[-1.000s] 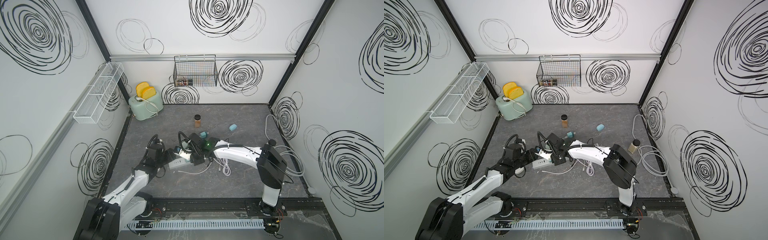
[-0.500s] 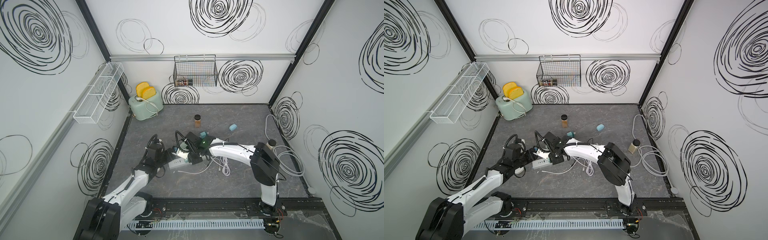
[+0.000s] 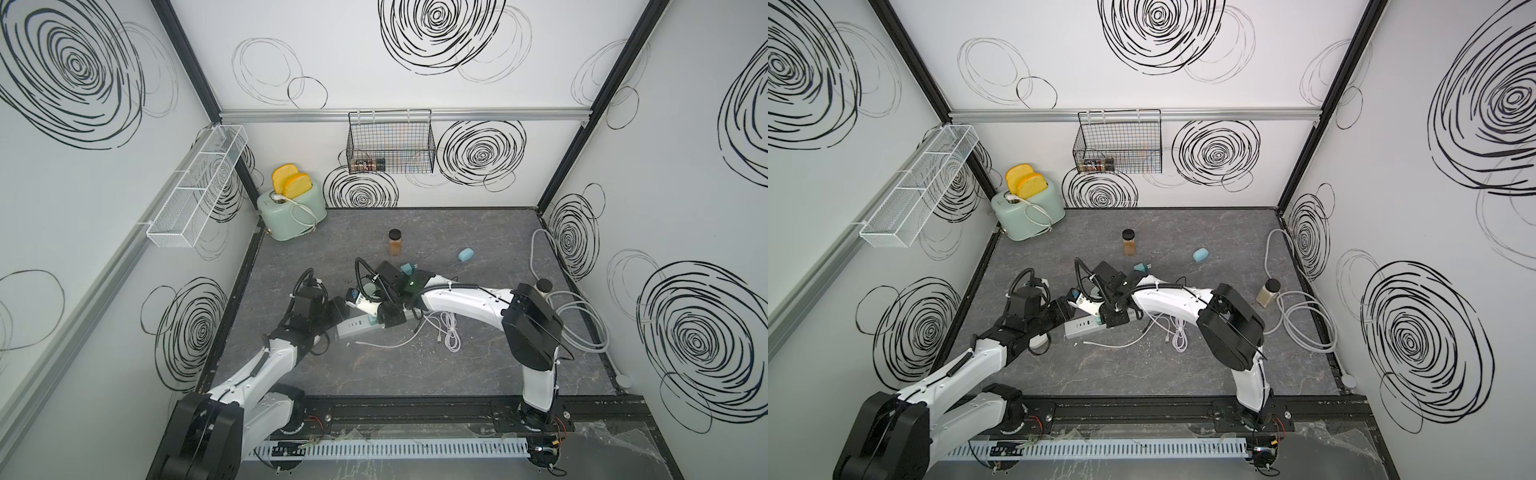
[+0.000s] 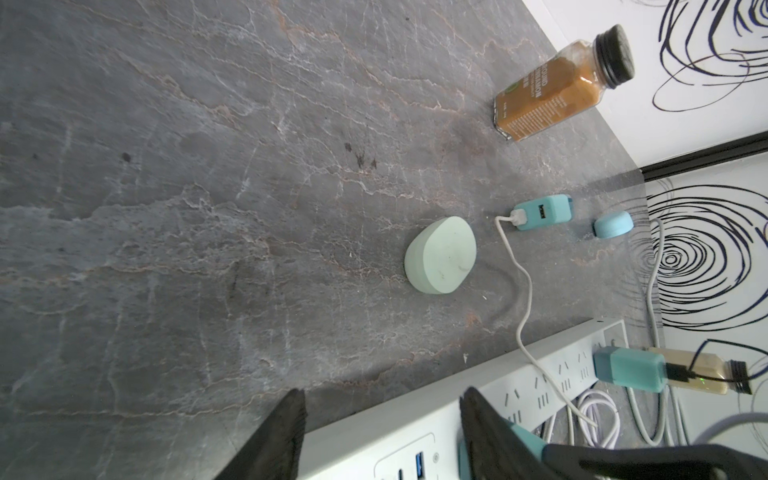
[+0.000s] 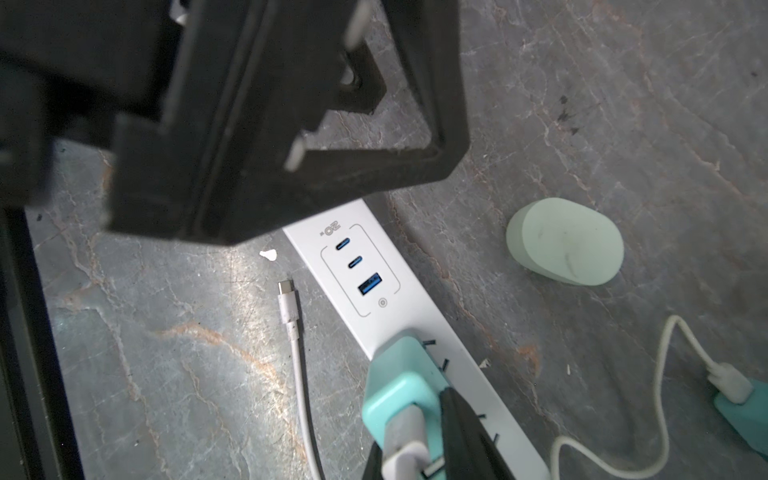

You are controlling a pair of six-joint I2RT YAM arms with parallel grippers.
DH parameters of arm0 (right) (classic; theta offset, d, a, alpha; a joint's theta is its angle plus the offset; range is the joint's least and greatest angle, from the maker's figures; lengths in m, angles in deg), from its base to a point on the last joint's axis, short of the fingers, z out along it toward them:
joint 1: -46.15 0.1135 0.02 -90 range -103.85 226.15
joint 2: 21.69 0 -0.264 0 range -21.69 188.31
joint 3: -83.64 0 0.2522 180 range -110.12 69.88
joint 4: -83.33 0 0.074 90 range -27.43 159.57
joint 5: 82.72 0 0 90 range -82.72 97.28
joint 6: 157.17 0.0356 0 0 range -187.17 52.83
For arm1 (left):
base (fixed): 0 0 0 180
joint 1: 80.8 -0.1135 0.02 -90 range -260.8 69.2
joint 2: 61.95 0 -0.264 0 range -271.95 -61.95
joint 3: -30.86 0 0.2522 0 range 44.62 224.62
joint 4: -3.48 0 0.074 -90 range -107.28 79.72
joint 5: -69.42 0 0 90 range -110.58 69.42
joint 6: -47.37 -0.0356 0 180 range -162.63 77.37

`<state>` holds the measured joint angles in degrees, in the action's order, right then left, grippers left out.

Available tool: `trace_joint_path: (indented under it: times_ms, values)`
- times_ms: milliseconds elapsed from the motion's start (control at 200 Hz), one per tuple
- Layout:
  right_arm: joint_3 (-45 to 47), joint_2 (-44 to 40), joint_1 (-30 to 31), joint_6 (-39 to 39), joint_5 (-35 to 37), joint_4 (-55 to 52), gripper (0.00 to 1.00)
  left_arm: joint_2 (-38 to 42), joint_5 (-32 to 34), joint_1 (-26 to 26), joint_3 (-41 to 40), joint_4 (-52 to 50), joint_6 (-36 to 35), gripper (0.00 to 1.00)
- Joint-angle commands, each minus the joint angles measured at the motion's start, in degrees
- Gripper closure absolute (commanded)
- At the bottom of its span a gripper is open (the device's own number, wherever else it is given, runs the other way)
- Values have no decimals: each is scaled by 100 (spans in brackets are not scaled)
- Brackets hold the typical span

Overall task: Charge the bluetooth headset
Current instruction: Insert the plug into the socket.

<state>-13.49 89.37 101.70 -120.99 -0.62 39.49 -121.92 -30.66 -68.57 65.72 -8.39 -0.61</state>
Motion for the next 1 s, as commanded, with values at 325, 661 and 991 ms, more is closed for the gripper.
trace_joint_path:
  times_ms: [325,661,991]
  values:
    - [1458,-2255,-4,748,-762,986,38,201,343,-76,594,-174,-43,36]
    - [2262,-3317,-929,4334,-77,2347,33,109,583,218,912,-234,-139,32]
    - [2710,-3725,-2294,7057,554,1936,41,-333,1389,837,1588,-80,-400,32]
